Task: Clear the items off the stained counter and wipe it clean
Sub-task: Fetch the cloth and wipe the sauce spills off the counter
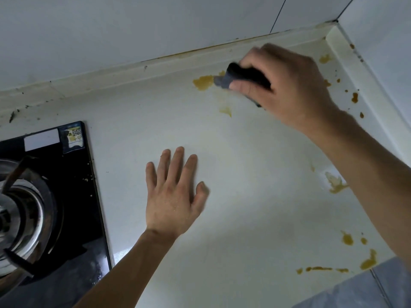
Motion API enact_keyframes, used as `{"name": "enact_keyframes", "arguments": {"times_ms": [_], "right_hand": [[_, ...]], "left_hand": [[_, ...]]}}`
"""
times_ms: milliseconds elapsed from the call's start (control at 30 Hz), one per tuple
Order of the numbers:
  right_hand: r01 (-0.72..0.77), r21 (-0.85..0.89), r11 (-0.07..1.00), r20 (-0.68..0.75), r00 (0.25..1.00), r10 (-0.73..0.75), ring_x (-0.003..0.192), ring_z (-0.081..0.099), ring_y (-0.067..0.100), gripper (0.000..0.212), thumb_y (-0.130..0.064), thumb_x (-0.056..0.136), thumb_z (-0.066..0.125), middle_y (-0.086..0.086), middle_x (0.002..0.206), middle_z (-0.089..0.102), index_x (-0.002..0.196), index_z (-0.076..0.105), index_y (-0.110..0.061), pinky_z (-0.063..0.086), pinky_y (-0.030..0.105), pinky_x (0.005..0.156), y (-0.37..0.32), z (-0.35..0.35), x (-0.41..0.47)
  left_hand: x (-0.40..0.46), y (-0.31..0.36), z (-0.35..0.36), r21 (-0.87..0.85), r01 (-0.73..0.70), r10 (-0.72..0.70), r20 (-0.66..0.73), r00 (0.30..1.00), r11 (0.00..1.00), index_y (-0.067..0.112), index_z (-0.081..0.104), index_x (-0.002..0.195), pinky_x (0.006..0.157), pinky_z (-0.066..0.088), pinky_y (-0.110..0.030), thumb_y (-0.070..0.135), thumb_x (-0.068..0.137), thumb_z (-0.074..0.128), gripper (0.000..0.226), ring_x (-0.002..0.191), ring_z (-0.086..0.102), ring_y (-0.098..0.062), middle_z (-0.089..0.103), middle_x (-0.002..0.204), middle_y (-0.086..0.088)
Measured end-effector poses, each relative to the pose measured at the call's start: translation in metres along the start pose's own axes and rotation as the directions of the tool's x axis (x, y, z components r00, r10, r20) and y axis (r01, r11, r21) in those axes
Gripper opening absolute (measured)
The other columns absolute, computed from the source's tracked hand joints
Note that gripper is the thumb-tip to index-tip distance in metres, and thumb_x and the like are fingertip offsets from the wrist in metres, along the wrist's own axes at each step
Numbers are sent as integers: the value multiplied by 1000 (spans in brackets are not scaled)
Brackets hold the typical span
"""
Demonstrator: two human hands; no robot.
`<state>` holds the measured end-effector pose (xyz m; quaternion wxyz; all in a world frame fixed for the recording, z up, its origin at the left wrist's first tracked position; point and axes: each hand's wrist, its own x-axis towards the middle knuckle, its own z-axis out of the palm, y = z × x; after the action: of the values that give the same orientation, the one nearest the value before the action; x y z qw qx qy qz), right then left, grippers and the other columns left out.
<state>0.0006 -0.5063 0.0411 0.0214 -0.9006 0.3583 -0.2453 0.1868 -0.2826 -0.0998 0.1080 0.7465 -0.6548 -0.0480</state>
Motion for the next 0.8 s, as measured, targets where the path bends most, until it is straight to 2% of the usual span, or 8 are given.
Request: {"name": "enact_keyframes", "arguments": {"times_ms": [67,200,300,367,467,533,633,800], "right_hand": [[46,-57,997,54,998,-43,77,63,19,40,-60,100,54,-1,92,65,104,67,-22,49,33,59,-16,12,-21],[8,-91,996,450,892,34,88,61,17,39,-60,93,62,-7,98,62,104,67,-23,40,28,73,-36,53,-78],[-119,-3,993,329,937,113,102,56,13,44,-64,89,58,-11,109,58,107,62,-24,44,31,87,-32,67,-89],[-229,-2,973,273,936,221,133,50,19,55,-61,96,49,-3,137,56,132,55,-20,44,38,107,-33,79,-80],[-370,-185,910,443,796,414,160,8,31,76,-62,103,27,7,172,15,164,19,-16,15,52,128,-49,103,-73],[-275,-251,928,467,805,365,160,-1,32,74,-58,106,21,6,174,3,166,8,-16,8,54,128,-57,118,-75],[-118,-194,974,460,866,197,161,5,29,69,-54,107,22,3,174,9,166,13,-19,12,53,128,-56,132,-57],[-62,-143,988,487,865,125,160,9,24,68,-54,104,25,-3,173,14,165,17,-26,11,49,129,-34,158,6]], "left_hand": [[0,0,0,2,-2,2,2,1000,1000,19,50,155,127,19,-62,50,102,46,61,159,28,-38,38,168,-8],[-1,-1,-1,7,-5,5,8,1000,1000,19,48,156,127,19,-64,51,103,43,62,160,27,-38,36,169,-9],[0,-1,0,4,-9,9,6,1000,1000,19,49,156,125,21,-64,50,102,44,62,159,27,-39,36,169,-10],[1,-1,0,9,-10,10,4,1000,1000,18,50,155,124,22,-65,49,102,46,62,158,29,-39,38,168,-10],[0,-1,0,17,-11,11,13,1000,1000,19,48,156,125,22,-65,50,103,44,62,159,28,-39,36,169,-10],[0,-1,0,18,-8,8,26,1000,1000,20,46,158,126,20,-64,51,104,42,63,161,25,-38,34,171,-10],[1,0,0,22,-3,2,45,999,1000,20,44,159,127,19,-65,52,104,41,64,161,24,-37,33,171,-9],[1,0,-2,15,2,-3,49,999,1000,20,48,157,126,21,-65,51,102,46,63,161,26,-38,35,171,-9]]}}
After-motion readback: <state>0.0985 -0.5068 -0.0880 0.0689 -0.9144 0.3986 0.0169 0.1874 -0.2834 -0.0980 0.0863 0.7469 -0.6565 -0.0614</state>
